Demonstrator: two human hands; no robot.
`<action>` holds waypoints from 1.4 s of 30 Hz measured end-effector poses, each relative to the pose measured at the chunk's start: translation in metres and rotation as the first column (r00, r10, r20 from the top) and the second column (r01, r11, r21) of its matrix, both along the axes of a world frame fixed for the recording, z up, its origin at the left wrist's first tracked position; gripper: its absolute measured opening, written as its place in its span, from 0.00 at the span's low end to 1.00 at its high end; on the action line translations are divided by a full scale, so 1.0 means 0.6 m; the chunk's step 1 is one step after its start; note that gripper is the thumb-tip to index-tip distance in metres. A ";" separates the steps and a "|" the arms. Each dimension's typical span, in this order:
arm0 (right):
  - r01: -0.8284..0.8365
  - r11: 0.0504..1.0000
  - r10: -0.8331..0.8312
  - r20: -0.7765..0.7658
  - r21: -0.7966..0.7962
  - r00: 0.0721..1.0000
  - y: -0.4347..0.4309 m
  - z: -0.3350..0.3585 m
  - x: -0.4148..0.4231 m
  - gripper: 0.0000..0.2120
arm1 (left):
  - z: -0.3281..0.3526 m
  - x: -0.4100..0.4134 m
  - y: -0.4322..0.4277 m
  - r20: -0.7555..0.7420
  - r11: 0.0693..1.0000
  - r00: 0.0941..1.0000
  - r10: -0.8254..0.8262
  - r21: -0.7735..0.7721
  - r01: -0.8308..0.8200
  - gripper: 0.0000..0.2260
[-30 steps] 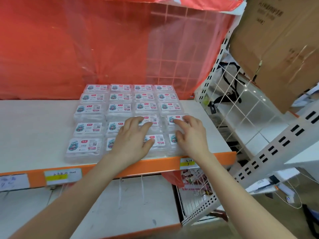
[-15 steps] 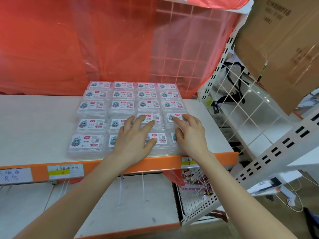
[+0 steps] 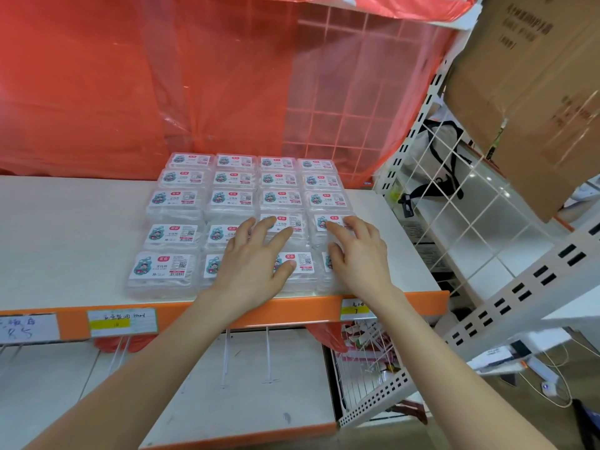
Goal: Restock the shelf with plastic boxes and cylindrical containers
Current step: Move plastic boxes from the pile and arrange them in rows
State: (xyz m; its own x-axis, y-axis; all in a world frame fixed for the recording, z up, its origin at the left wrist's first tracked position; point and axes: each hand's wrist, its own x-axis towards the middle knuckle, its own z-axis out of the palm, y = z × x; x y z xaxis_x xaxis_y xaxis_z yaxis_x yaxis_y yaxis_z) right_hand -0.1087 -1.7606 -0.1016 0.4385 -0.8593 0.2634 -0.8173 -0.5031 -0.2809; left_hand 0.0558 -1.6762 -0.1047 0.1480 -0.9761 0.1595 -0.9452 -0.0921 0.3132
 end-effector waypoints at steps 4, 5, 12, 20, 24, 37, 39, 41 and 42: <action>-0.005 1.000 0.005 0.010 -0.002 1.000 0.000 -0.001 -0.002 0.20 | 0.001 -0.002 -0.004 -0.004 1.000 1.000 -0.006 0.004 0.006 0.26; -0.005 1.000 0.005 0.012 -0.003 1.000 -0.001 -0.001 -0.002 0.20 | 0.001 -0.003 -0.005 -0.002 1.000 1.000 -0.009 0.005 0.009 0.26; -0.014 1.000 0.014 0.031 0.006 0.999 -0.001 -0.001 -0.004 0.20 | -0.001 -0.010 -0.012 0.022 1.000 1.000 0.001 0.005 -0.001 0.27; -0.017 1.000 0.017 0.006 0.007 1.000 0.001 -0.002 -0.001 0.21 | -0.008 -0.018 -0.014 0.052 0.999 0.998 0.043 0.012 -0.043 0.27; 0.001 1.000 -0.001 -0.030 0.000 1.000 0.001 -0.002 0.001 0.21 | -0.010 -0.017 -0.013 0.058 0.999 0.998 0.038 0.011 -0.039 0.28; -0.010 1.000 0.007 -0.094 -0.027 0.996 -0.001 0.014 0.031 0.20 | -0.004 0.004 -0.013 -0.009 0.996 0.999 0.036 -0.086 -0.037 0.28; -0.003 1.000 0.001 -0.100 -0.022 0.995 -0.003 0.018 0.034 0.20 | -0.004 0.006 -0.015 -0.015 0.995 0.999 0.033 -0.089 -0.035 0.27; 0.002 1.000 -0.004 -0.091 -0.020 0.996 -0.005 0.021 0.035 0.20 | -0.004 0.009 -0.016 -0.017 0.996 0.999 0.033 -0.087 -0.035 0.27; 0.006 1.000 -0.008 -0.084 -0.020 0.996 -0.007 0.023 0.036 0.20 | -0.003 0.011 -0.017 -0.022 0.996 0.999 0.032 -0.088 -0.034 0.27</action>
State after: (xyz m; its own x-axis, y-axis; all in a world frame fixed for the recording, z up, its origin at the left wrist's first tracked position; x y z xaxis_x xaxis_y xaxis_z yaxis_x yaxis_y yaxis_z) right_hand -0.0873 -1.7646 -0.0878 0.4538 -0.8574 0.2426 -0.8410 -0.5021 -0.2016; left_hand 0.0626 -1.6865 -0.1065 0.1843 -0.9528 0.2415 -0.9354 -0.0945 0.3407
